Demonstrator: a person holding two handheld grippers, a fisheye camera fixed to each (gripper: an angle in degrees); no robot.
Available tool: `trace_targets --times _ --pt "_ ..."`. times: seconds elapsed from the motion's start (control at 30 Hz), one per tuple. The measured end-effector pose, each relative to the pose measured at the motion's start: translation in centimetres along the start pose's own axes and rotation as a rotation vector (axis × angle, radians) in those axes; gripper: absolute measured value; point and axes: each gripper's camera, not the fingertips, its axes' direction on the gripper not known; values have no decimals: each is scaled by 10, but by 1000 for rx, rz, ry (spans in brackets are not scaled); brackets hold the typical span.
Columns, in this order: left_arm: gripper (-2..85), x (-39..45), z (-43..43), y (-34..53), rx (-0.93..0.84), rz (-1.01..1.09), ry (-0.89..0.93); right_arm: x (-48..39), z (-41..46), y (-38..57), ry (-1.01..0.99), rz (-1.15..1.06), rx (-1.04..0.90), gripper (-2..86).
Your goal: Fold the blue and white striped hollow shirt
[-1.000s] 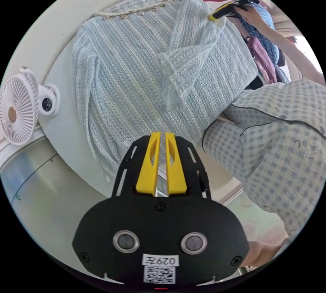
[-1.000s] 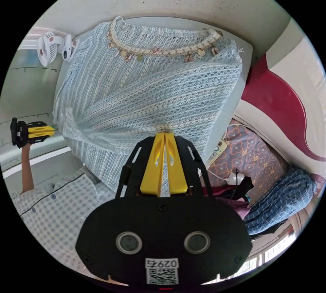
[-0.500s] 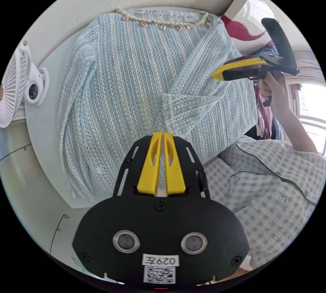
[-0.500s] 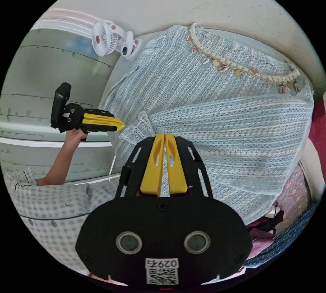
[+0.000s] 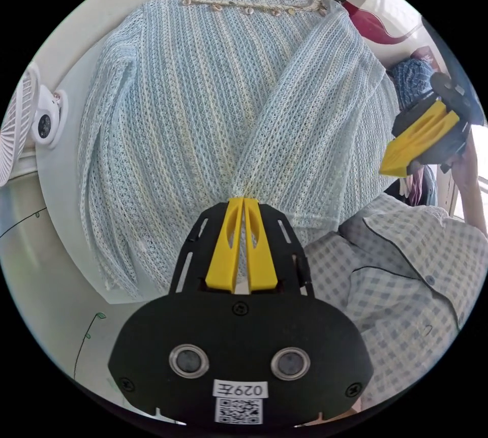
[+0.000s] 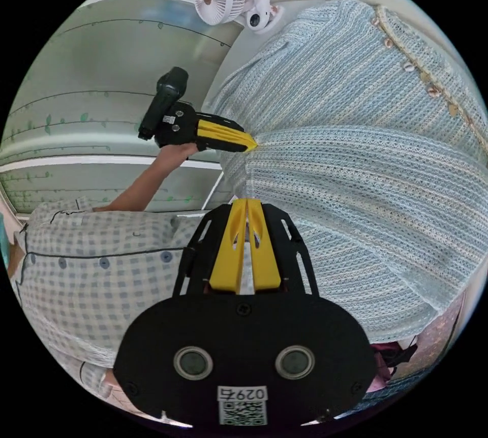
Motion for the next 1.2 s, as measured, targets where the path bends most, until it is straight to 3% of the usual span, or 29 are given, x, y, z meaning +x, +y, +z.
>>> trace_targets --times 0.07,0.13,0.23,0.33,0.4,0.5,0.57,0.67,0.73,0.9,1.03,1.2 --pt "-10 -1 -17 5 52 15 46 18 -33 26 99 128 142 -4" --pt "-10 3 -34 9 103 37 62 60 -71 71 225 399 287 -5" --pt "-10 8 -32 4 89 63 4 114 -98 119 252 631 408 -5" --pt "-10 13 -19 -10 3 115 -20 143 -106 138 188 686 494 -5" --pt "-10 18 -11 -17 -36 144 -60 154 -100 135 214 717 439 -5" --pt "-10 19 -7 -21 -88 175 -141 161 -108 136 188 720 453 -5" --pt "-10 17 -12 -17 -130 182 -142 158 -118 136 257 743 467 -5" --pt "-9 12 -41 11 -38 139 -132 130 -126 122 427 677 406 -5" --pt "-9 -6 -62 48 39 30 -112 87 -117 111 459 496 378 -5" --pt "-1 -82 -93 153 155 -295 -149 22 -57 100 361 290 259 -5" --pt "64 -160 -129 252 231 -578 -241 -11 -4 86 306 261 145 -5" --pt "119 -243 -152 314 241 -714 -214 -37 24 58 214 266 137 -5"
